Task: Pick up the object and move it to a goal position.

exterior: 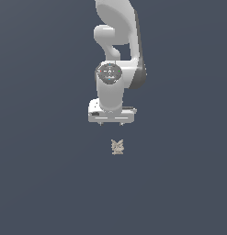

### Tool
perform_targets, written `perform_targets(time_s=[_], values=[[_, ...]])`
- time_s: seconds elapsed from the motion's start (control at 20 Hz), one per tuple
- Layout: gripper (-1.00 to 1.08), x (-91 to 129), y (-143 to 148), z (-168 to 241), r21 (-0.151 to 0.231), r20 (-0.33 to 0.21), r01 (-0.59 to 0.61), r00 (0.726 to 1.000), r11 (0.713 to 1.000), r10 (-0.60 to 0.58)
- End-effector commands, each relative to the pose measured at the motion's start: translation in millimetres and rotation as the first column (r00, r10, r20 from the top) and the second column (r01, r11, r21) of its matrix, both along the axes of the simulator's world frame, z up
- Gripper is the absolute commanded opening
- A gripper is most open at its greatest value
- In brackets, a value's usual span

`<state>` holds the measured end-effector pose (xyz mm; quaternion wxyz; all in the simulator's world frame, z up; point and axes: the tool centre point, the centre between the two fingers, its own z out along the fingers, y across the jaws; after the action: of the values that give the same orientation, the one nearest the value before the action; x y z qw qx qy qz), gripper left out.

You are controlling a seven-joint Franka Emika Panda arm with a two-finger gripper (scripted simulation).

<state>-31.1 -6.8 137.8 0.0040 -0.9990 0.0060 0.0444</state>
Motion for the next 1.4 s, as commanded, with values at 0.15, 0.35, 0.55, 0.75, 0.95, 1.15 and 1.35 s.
perform_targets(time_s=[0.15, 0.35, 0.55, 0.75, 0.95, 1.15, 1.35], values=[[1.0, 0.2, 2.0, -0.2, 0.004, -0.001, -0.005, 1.0, 1.0, 0.005], [1.0, -0.4, 9.2, -0.2, 0.019, -0.008, -0.021, 1.0, 1.0, 0.021], [1.0, -2.9, 11.3, 1.2, 0.025, -0.012, -0.026, 1.0, 0.999, 0.026], [1.0, 0.4, 11.1, -0.7, 0.022, -0.008, -0.026, 1.0, 0.999, 0.026], [1.0, 10.6, 13.4, -6.1, 0.018, 0.004, -0.03, 1.0, 0.999, 0.03], [1.0, 27.3, 17.2, -15.8, 0.01, 0.026, -0.036, 0.999, 0.999, 0.035], [1.0, 48.0, 22.6, -28.9, 0.001, 0.054, -0.043, 0.998, 0.999, 0.043]])
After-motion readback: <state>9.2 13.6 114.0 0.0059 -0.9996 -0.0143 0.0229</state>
